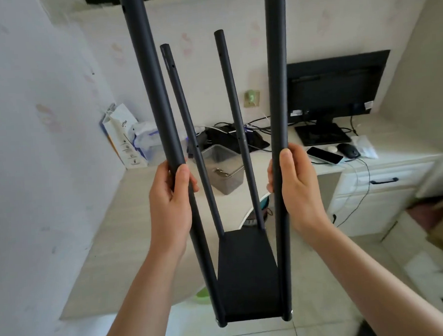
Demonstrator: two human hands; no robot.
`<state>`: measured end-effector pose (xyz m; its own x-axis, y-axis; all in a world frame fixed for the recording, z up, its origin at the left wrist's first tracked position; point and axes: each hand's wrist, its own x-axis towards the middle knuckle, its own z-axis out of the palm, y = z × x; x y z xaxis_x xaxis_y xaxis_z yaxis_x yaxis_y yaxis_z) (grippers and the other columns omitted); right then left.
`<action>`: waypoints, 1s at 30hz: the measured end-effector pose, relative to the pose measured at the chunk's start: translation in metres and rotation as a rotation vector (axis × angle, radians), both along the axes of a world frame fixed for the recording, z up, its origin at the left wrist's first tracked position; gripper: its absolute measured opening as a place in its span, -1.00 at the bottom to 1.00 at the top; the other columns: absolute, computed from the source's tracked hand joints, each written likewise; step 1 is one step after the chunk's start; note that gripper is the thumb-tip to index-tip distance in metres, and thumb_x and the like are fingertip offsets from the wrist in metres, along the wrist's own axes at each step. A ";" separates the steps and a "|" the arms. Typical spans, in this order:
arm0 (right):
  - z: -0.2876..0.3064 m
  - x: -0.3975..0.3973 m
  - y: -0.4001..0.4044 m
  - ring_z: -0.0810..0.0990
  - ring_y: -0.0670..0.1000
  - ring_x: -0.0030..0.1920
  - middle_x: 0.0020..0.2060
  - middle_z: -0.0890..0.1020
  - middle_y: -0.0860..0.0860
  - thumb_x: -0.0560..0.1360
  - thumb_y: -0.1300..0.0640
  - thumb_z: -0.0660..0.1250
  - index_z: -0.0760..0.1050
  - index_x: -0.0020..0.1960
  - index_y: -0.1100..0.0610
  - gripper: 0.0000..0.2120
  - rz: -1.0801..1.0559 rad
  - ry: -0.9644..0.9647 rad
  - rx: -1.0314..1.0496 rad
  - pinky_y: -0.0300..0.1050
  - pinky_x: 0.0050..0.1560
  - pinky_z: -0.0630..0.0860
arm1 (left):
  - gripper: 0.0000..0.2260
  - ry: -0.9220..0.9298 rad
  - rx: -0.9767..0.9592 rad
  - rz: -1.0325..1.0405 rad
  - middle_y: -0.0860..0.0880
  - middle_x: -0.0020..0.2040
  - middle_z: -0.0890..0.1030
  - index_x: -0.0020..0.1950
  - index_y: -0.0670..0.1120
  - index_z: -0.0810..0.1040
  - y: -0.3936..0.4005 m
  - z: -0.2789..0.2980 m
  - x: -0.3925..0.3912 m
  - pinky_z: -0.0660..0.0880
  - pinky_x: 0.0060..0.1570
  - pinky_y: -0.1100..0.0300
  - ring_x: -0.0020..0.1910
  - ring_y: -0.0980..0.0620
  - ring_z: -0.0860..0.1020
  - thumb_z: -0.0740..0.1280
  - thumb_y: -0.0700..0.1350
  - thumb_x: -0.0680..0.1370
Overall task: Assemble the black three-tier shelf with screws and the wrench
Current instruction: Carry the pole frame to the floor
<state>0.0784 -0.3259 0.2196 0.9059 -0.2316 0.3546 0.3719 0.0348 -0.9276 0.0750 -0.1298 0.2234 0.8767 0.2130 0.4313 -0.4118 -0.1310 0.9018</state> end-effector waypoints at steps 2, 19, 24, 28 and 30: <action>0.001 -0.014 -0.026 0.45 -0.02 -0.36 -0.33 0.51 -0.04 0.62 -0.04 0.15 0.48 0.04 -0.07 -0.86 -0.031 -0.002 0.004 -0.15 -0.36 0.47 | -0.90 -0.006 -0.027 -0.037 0.03 -0.26 0.54 0.05 0.04 0.53 -0.025 -0.001 -0.007 0.49 -0.12 0.39 -0.23 0.13 0.54 0.23 -0.04 0.68; -0.028 -0.167 -0.267 0.52 0.04 -0.33 -0.29 0.54 0.08 0.63 0.17 0.23 0.40 0.10 0.23 -0.87 -0.167 0.183 -0.092 -0.09 -0.23 0.54 | -0.90 0.164 -0.139 -0.321 0.05 -0.29 0.52 0.03 0.05 0.55 -0.259 -0.049 -0.102 0.48 -0.13 0.25 -0.26 0.14 0.50 0.29 0.04 0.62; -0.050 -0.214 -0.314 0.58 -0.01 -0.27 -0.23 0.59 0.06 0.64 0.14 0.23 0.41 0.14 0.20 -0.85 -0.264 0.332 -0.108 -0.11 -0.17 0.61 | -0.89 0.288 -0.136 -0.466 0.02 -0.29 0.52 -0.17 0.23 0.55 -0.313 -0.077 -0.118 0.44 -0.09 0.20 -0.27 0.09 0.48 0.34 0.15 0.54; -0.067 -0.249 -0.337 0.58 -0.03 -0.18 -0.19 0.60 -0.02 0.65 0.18 0.18 0.39 0.22 0.00 -0.83 -0.347 0.386 -0.052 -0.02 -0.04 0.61 | -0.85 0.328 -0.043 -0.586 0.06 -0.34 0.49 -0.21 0.25 0.50 -0.348 -0.101 -0.127 0.44 -0.18 0.36 -0.30 0.10 0.46 0.30 0.20 0.55; -0.077 -0.265 -0.344 0.59 -0.05 -0.18 -0.22 0.62 -0.08 0.66 0.20 0.16 0.39 0.21 -0.05 -0.80 -0.436 0.394 -0.009 -0.06 -0.04 0.62 | -0.81 0.350 0.029 -0.658 0.07 -0.34 0.49 -0.20 0.19 0.48 -0.362 -0.116 -0.133 0.43 -0.21 0.41 -0.32 0.14 0.47 0.28 0.20 0.58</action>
